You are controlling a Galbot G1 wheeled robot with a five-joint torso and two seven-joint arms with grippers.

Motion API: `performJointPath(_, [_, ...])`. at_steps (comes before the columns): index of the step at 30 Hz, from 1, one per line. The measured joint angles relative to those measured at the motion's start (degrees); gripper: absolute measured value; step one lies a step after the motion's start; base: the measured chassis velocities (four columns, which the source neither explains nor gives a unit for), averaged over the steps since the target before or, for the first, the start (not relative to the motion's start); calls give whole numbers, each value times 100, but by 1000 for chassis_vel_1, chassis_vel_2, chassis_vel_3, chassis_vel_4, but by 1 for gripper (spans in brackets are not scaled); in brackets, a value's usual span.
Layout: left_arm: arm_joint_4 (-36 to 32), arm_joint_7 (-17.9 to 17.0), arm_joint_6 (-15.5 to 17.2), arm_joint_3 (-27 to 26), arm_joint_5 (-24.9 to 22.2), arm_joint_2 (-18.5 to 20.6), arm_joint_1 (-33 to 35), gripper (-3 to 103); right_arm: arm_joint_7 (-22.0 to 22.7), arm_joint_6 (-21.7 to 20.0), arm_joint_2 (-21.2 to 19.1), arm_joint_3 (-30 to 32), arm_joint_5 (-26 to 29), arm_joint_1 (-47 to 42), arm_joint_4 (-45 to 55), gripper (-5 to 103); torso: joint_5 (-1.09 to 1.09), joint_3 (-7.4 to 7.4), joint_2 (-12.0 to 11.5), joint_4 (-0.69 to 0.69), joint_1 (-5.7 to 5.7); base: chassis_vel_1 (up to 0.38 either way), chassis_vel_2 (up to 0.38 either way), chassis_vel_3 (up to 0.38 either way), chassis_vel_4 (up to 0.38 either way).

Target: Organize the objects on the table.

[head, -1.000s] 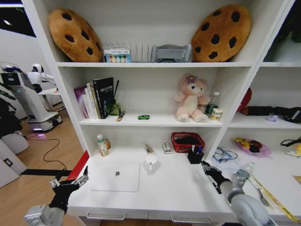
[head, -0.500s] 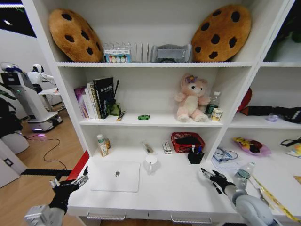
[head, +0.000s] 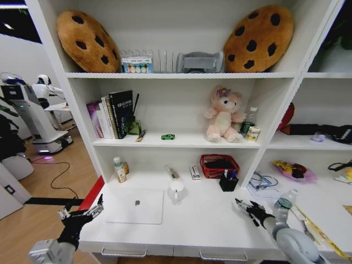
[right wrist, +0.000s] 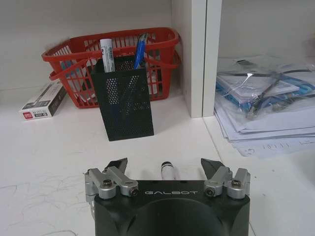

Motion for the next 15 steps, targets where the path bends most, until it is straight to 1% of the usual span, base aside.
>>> performJointPath(4, [0, 0, 0, 0, 0, 0, 0, 100, -107, -49, -12, -77, -71, 34, -70, 82, 0, 0, 0, 0, 0, 0, 0, 0, 0])
performJointPath(5, [0, 0, 0, 0, 0, 0, 0, 100, -138, -68, -12, -114, -117, 46, -102, 79, 0, 0, 0, 0, 0, 0, 0, 0, 0])
performJointPath(8, [0, 0, 0, 0, 0, 0, 0, 100, -206, -84, -8, -153, -177, 93, -214, 63, -3, -1, 0, 0, 0, 0, 0, 0, 0])
performJointPath(10, [0, 0, 0, 0, 0, 0, 0, 100, -236, -85, -9, -154, -186, 100, -239, 63, -4, -1, 0, 0, 0, 0, 0, 0, 0])
performJointPath(11, [0, 0, 0, 0, 0, 0, 0, 100, -258, -90, -11, -152, -187, 114, -258, 52, -4, -1, 1, 0, 0, 0, 0, 0, 0])
performJointPath(13, [0, 0, 0, 0, 0, 0, 0, 100, -267, -91, -11, -154, -189, 120, -266, 52, -4, -1, 0, 0, 0, 0, 0, 0, 0])
performJointPath(15, [0, 0, 0, 0, 0, 0, 0, 100, -280, -101, -13, -157, -190, 127, -272, 41, -2, -1, 1, 0, 0, 0, 0, 0, 0])
